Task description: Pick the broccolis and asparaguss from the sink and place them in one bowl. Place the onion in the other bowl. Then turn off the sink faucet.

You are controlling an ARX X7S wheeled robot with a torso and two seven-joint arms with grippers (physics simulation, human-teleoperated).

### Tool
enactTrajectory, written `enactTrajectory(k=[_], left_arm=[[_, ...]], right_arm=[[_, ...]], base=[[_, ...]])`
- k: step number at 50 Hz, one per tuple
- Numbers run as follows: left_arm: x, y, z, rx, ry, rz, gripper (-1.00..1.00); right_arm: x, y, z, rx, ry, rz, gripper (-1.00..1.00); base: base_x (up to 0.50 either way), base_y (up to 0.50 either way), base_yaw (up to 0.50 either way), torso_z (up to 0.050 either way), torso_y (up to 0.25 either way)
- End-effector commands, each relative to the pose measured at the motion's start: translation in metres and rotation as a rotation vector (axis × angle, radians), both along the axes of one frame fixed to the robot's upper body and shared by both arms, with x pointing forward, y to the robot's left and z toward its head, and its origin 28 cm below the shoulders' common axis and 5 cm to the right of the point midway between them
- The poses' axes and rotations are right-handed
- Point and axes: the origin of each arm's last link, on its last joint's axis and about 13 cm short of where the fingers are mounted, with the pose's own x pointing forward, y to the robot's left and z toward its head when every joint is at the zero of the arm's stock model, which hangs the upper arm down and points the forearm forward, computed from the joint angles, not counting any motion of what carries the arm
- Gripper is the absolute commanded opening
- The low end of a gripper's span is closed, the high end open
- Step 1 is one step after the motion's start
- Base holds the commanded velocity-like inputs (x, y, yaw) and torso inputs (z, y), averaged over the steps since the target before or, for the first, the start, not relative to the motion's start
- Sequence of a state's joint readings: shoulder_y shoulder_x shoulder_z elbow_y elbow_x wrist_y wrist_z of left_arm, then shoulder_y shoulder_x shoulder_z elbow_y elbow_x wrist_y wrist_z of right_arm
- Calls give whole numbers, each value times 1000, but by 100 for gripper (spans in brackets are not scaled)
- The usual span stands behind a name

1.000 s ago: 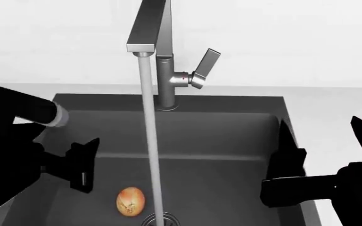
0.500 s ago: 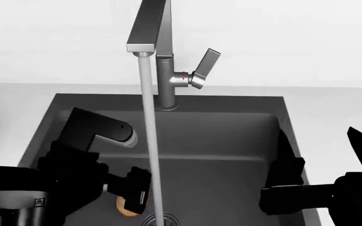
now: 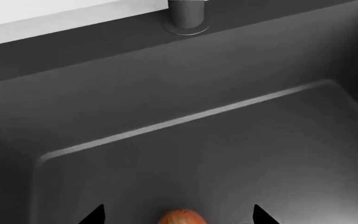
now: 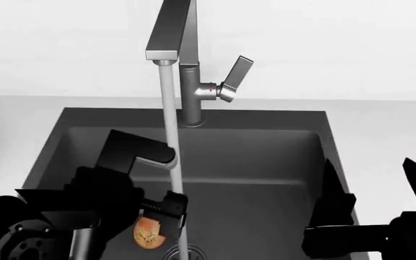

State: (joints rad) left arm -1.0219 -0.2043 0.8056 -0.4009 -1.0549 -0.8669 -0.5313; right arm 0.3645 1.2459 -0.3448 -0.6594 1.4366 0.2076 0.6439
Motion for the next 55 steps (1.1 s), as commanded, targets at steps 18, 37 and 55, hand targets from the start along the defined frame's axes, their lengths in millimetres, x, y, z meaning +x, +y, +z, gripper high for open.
enactTrajectory(k=[18,37,55], left_arm=[[13,-7,-7,-55,-19,22,100],[13,-7,-7,-55,1,22,100],[10,-3,-7,-37,10,50,100]], right_arm=[[-4,1,-7,18,-5,2,100],[-2,1,-9,26,0,5,100],[-3,1,-13,33,0,2,100]], base=[[0,0,0,0,0],[0,0,0,0,-148],[0,0,0,0,-151]])
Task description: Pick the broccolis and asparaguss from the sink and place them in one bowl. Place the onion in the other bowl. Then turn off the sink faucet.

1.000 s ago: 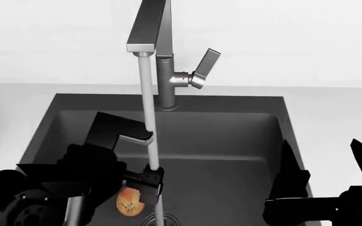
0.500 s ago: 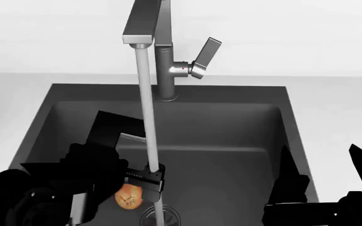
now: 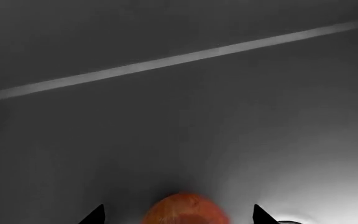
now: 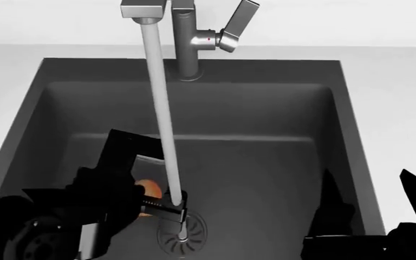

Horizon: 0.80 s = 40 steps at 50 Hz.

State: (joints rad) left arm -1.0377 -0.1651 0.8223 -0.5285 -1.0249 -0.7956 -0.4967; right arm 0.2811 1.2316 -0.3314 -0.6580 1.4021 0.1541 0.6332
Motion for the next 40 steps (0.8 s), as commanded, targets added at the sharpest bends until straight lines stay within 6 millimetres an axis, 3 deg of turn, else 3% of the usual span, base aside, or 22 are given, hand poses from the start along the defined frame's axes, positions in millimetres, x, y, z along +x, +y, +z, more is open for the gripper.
enactTrajectory(k=[1,4,5,17,29,40], left_arm=[[-1,-1,2,-32,8,13,100],[-1,-1,3,-38,14,18,100],[-2,-3,6,-50,14,34,-100],[-14,-5,21,-50,-11,-24,-100],[-23,6,37,-40,-69,-86,-100],[-44,14,64,-73,-124,-182,-100]], right_arm=[[0,0,-1,6,-10,3,100],[-1,0,-2,7,-12,1,100],[-1,0,-3,8,-11,1,100],[0,-1,-2,11,-18,-3,100],[2,-1,0,9,-16,1,100],[4,0,1,7,-13,7,100]], base=[[0,0,0,0,-150],[0,0,0,0,-140],[0,0,0,0,0],[0,0,0,0,0],[0,0,0,0,0],[0,0,0,0,0]])
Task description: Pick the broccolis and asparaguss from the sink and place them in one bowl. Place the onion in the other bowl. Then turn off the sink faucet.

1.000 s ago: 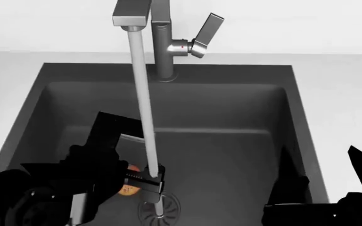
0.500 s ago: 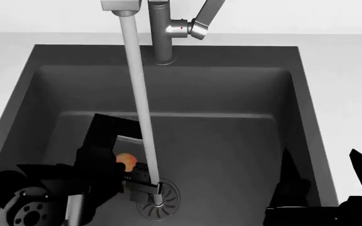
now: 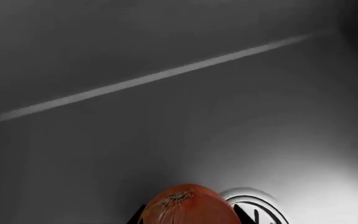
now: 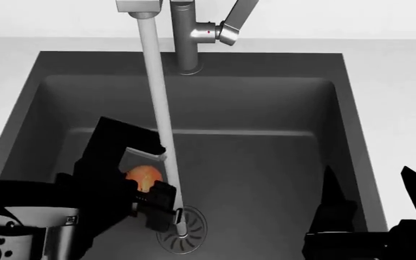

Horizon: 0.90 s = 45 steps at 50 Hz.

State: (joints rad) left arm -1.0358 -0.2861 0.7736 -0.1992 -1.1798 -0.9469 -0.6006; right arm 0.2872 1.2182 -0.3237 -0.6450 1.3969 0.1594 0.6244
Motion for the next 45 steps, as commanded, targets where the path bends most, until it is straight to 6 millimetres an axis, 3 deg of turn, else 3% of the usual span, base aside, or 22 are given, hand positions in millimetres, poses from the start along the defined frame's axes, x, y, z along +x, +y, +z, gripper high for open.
enactTrajectory(k=[1,8,13,21,45], left_arm=[[-19,6,31,-80,-89,-118,-100],[-18,21,51,-87,-158,-98,-100],[-26,29,54,-42,-260,-131,-100],[-36,39,62,-83,-267,-156,-100],[-43,47,59,-115,-281,-153,-100]], right_arm=[[1,0,0,1,-4,9,100],[3,1,2,-3,-3,11,100],[3,1,3,1,-10,8,100],[6,2,3,1,-5,17,100],[10,4,10,-12,-5,28,100]], base=[[0,0,0,0,0],[0,0,0,0,0],[0,0,0,0,0],[0,0,0,0,0],[0,0,0,0,119]])
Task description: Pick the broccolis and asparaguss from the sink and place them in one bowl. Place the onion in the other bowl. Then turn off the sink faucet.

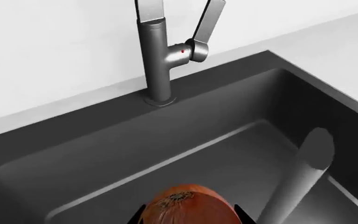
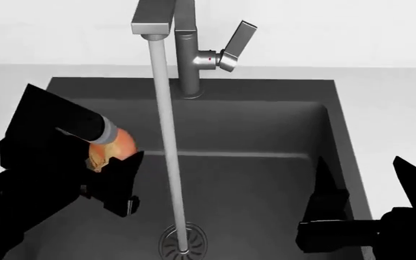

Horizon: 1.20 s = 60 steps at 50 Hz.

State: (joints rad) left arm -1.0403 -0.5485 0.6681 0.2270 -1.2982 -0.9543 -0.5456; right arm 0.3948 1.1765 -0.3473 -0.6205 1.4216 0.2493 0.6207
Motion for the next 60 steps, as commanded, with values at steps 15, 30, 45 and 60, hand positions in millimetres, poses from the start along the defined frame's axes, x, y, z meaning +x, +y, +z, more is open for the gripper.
enactTrajectory(k=[15,30,45,60], left_arm=[[-7,3,5,-57,-35,-8,-100],[-6,11,8,-102,-53,22,-100],[-18,26,25,-127,-166,49,-100],[-22,31,28,-117,-195,59,-100]], right_arm=[[2,3,4,-10,-6,15,100],[4,6,8,-29,-21,32,100],[8,9,13,-84,-95,45,100],[7,10,7,-67,-88,30,100]], base=[[1,0,0,0,125],[1,0,0,0,86],[0,0,0,0,0],[-90,116,0,0,0]])
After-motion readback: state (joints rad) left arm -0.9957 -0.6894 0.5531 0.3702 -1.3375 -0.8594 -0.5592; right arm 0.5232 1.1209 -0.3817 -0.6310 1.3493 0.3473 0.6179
